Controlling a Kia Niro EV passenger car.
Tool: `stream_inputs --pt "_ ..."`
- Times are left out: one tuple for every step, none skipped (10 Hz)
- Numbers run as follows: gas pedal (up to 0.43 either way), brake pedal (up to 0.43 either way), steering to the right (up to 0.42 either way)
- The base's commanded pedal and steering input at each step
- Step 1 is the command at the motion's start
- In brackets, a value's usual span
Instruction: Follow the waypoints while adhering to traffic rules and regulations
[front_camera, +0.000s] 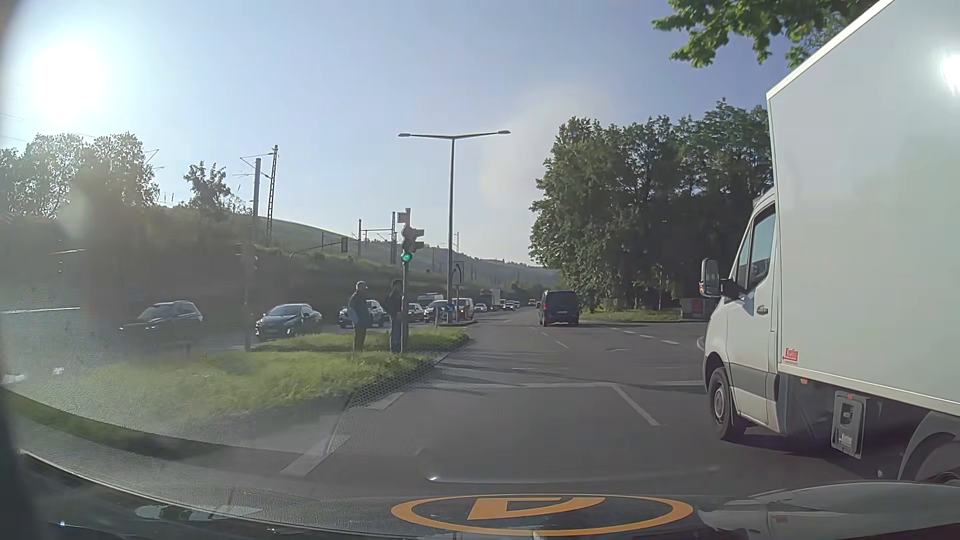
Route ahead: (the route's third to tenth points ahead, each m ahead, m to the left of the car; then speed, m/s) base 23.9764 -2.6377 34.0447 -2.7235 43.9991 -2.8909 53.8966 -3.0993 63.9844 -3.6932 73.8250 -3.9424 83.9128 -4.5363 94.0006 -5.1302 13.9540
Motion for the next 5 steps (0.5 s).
stream_inputs --pt "0.098 0.0 -0.001" --pt "0.098 0.0 -0.003" --pt "0.11 0.0 -0.003" --pt "0.11 0.0 -0.003" --pt "0.11 0.0 -0.003"
